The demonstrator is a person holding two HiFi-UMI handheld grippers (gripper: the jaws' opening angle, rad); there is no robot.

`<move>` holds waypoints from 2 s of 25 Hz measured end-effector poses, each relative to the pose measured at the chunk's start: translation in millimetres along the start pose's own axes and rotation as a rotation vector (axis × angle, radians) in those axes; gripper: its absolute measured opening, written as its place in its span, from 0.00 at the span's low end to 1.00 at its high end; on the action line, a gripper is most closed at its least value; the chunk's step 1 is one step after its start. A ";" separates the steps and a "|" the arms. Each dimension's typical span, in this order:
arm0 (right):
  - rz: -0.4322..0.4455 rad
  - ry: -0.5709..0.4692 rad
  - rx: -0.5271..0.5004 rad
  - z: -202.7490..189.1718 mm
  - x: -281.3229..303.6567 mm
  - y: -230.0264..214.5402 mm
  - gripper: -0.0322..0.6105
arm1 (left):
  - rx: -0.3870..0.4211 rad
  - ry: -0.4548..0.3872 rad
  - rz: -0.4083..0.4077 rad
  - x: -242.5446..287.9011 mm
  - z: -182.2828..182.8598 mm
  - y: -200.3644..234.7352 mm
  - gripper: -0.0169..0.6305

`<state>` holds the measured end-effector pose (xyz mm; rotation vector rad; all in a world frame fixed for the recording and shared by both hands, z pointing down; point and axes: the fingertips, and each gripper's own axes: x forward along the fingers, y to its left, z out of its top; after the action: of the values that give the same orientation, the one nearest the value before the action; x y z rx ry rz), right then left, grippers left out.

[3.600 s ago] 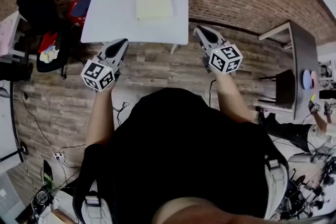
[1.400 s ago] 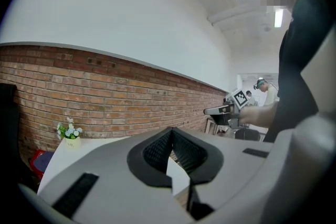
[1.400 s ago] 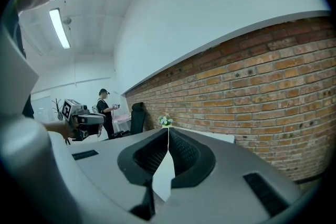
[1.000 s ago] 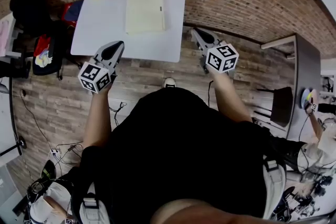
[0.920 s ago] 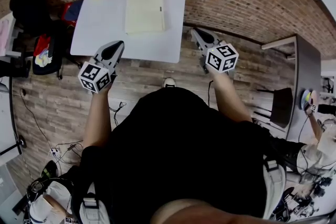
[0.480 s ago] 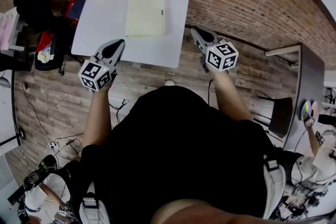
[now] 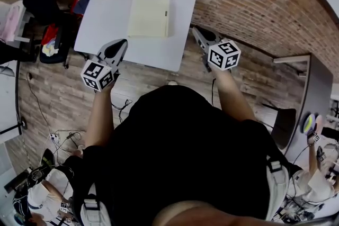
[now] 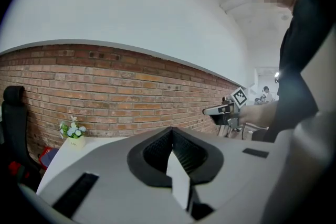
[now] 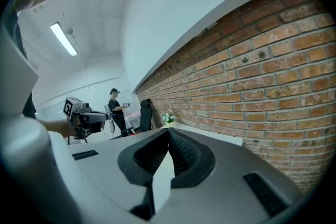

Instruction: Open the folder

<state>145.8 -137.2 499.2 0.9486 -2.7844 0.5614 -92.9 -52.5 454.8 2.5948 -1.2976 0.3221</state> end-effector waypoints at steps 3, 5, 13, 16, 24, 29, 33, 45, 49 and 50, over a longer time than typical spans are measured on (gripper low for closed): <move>0.019 0.009 0.003 -0.7 0.3 -8.3 0.09 | -0.003 0.004 0.017 7.7 2.4 -2.5 0.05; 0.028 0.014 0.002 0.3 0.2 -13.0 0.09 | -0.007 0.008 0.023 11.3 3.3 -4.5 0.05; 0.048 0.040 0.016 -4.1 -5.1 -24.8 0.09 | 0.007 0.032 0.011 29.8 7.1 -16.2 0.05; 0.052 0.046 0.020 -6.2 -6.8 -26.9 0.09 | 0.016 0.035 0.010 32.7 9.0 -18.3 0.05; 0.067 0.031 0.031 -3.6 -11.5 -23.8 0.09 | 0.021 0.043 0.010 32.4 9.1 -19.0 0.05; 0.056 0.031 0.031 -4.9 -11.8 -22.3 0.09 | 0.028 0.031 0.012 31.2 11.9 -12.0 0.05; 0.040 0.033 0.026 -4.8 -9.4 -21.9 0.09 | 0.032 0.022 0.002 31.6 11.8 -7.9 0.05; -0.014 0.053 0.023 -1.5 16.3 -9.9 0.09 | 0.010 0.006 -0.031 18.4 5.5 30.2 0.05; -0.033 0.054 0.028 2.4 30.1 -4.6 0.09 | 0.007 -0.001 -0.046 16.0 7.1 48.5 0.05; -0.037 0.055 0.027 3.7 34.2 -2.2 0.09 | 0.006 -0.002 -0.050 15.1 7.1 53.4 0.05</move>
<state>120.1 -159.3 505.2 0.9727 -2.7122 0.6116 -126.3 -97.3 457.8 2.6283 -1.2313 0.3147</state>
